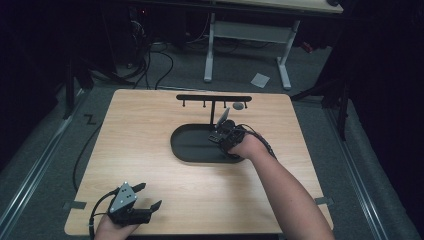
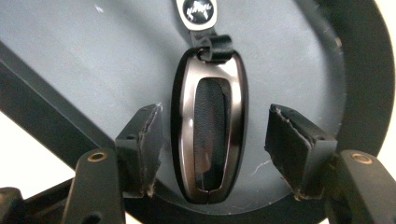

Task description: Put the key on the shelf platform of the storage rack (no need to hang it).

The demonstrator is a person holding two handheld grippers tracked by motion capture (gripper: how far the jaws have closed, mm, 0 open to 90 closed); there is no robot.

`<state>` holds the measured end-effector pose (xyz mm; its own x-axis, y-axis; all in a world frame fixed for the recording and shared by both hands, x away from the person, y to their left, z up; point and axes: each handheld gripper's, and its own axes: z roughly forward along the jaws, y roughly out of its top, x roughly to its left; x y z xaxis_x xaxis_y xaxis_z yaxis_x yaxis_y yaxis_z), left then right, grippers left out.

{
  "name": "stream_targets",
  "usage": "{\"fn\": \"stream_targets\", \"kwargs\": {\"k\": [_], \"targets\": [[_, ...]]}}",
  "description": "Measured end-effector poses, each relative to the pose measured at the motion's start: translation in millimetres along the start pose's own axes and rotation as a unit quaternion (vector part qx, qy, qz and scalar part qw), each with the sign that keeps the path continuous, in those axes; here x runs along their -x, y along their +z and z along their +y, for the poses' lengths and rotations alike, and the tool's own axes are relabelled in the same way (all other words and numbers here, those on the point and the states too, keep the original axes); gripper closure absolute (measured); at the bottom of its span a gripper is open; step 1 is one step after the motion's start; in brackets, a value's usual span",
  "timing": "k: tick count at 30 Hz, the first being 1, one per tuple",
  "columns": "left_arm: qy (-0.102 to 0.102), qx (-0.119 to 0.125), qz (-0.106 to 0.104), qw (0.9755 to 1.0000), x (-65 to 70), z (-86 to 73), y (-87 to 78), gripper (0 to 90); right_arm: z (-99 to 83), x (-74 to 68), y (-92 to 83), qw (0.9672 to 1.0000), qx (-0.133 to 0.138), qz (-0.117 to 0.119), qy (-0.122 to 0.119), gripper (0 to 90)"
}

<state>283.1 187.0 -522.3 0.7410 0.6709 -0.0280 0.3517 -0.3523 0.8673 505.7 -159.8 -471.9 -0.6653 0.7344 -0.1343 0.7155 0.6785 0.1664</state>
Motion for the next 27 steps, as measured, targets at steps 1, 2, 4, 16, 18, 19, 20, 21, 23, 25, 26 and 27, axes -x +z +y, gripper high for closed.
{"fn": "stream_targets", "kwargs": {"k": [1, 2, 4, 16, 18, 19, 20, 21, 23, 25, 26, 27], "targets": [[0.0, -0.001, 0.0, 1.0, 0.2, 0.1, 0.2, 18.4, -3.0, -0.8, -4.8, 0.9999, 0.013, -0.003, 0.003, 35.4], [0.0, -0.001, 0.0, 1.0, 0.2, 0.1, 0.2, 18.4, -3.0, -0.8, -4.8, 0.9999, 0.013, -0.003, 0.003, 35.4], [0.0, 0.0, 0.0, 1.0, 0.9, 0.3, 0.6, 18.4, -10.2, -0.8, -12.2, 0.9991, 0.041, -0.009, 0.002, 35.4], [0.004, -0.003, 0.001, 1.0, 3.0, 0.4, 2.2, 18.4, -42.3, -17.4, -27.3, 0.991, 0.127, -0.042, 0.005, 36.8], [0.004, -0.003, 0.001, 1.0, 2.8, 0.3, 2.3, 18.4, -46.3, -21.1, -29.0, 0.9887, 0.144, -0.041, 0.008, 38.0], [0.004, -0.004, 0.001, 1.0, 2.6, 0.3, 2.1, 18.4, -46.3, -21.1, -29.0, 0.9887, 0.144, -0.041, 0.008, 38.0], [0.002, -0.004, 0.001, 1.0, 2.6, 0.2, 2.1, 18.4, -50.7, -23.3, -29.5, 0.9867, 0.157, -0.04, 0.014, 38.1], [0.002, -0.004, 0.001, 1.0, 2.6, 0.2, 2.1, 18.4, -50.7, -23.3, -29.5, 0.9867, 0.157, -0.04, 0.014, 38.1], [0.003, -0.005, 0.001, 1.0, 2.5, 0.0, 2.1, 18.4, -58.0, -26.4, -28.7, 0.984, 0.173, -0.038, 0.02, 37.3], [0.003, -0.005, 0.001, 1.0, 2.3, 0.0, 2.1, 18.4, -60.5, -28.1, -28.2, 0.9826, 0.181, -0.039, 0.018, 37.5], [0.003, -0.006, 0.001, 1.0, 2.3, -0.1, 2.3, 18.4, -64.0, -29.7, -28.1, 0.9804, 0.192, -0.045, 0.012, 38.6], [0.003, -0.006, 0.001, 1.0, 2.3, -0.2, 2.4, 18.4, -67.7, -31.5, -27.6, 0.979, 0.198, -0.047, 0.01, 39.0]]}}
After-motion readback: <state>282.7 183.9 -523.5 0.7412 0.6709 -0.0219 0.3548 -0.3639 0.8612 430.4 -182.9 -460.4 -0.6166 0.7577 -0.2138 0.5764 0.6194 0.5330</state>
